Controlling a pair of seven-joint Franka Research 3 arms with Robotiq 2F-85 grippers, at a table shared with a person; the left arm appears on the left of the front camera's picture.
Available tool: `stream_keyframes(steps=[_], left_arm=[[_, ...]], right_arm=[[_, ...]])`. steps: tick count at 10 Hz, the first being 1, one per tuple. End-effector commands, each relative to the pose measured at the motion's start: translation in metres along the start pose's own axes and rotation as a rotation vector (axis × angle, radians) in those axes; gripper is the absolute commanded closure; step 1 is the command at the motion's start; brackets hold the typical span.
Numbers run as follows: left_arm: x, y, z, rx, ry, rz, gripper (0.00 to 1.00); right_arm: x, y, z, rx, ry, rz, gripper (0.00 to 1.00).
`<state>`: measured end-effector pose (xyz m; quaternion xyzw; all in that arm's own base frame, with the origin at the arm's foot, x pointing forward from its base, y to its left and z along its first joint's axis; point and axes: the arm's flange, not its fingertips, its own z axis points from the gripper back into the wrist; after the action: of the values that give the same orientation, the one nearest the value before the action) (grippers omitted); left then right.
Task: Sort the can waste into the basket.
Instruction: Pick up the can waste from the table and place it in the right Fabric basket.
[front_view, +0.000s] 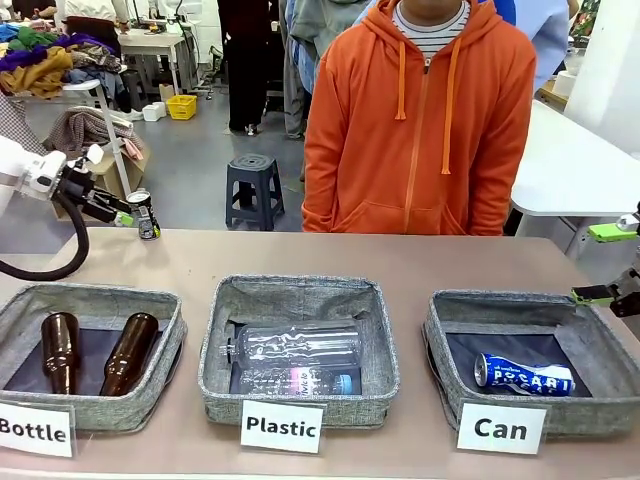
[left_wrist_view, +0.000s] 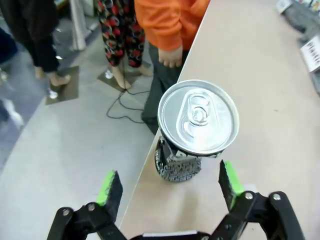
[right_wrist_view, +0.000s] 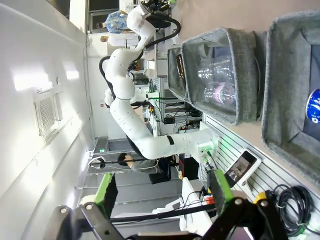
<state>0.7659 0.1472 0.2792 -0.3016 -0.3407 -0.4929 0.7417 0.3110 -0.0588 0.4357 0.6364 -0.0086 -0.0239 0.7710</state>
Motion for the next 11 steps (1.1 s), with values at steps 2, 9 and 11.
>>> stream_keyframes(steps=[2,9,11], left_arm=[[0.011,0.015,-0.013,-0.043,-0.040,-0.036,0.00],[0.012,0.019,-0.037,-0.094,-0.154,-0.135,0.00],[0.014,0.019,-0.038,-0.107,-0.144,-0.154,0.59]], right_arm=[[-0.002,0.002,-0.001,-0.003,0.008,0.008,0.00],[-0.002,0.002,-0.001,-0.003,0.008,0.008,0.00],[-0.002,0.002,-0.001,-0.003,0.008,0.008,0.00]])
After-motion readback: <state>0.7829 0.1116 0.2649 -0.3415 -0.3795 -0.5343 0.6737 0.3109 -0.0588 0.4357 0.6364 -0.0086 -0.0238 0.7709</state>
